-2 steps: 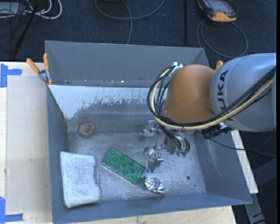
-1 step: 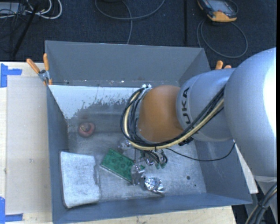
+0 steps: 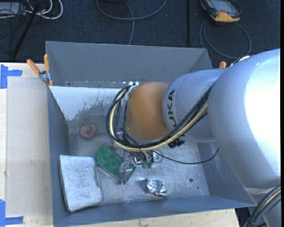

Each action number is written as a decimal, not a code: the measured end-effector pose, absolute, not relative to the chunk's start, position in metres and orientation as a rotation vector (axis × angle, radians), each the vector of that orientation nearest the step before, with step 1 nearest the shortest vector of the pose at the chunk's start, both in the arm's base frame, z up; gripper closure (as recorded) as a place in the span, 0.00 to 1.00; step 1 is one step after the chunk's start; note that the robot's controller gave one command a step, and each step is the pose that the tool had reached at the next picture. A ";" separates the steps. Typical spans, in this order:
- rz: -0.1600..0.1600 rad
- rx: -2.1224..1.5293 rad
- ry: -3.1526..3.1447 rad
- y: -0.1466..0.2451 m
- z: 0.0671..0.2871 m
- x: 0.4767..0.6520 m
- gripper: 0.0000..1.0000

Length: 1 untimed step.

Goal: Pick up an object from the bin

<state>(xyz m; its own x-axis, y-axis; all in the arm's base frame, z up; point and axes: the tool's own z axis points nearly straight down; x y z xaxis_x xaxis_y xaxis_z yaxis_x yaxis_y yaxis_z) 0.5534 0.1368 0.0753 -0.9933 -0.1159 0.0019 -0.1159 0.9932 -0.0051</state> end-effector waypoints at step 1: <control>0.001 0.181 -3.148 0.138 0.077 0.556 1.00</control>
Offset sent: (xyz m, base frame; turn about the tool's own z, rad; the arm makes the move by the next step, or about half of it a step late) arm 0.0000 0.0000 0.0000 0.0000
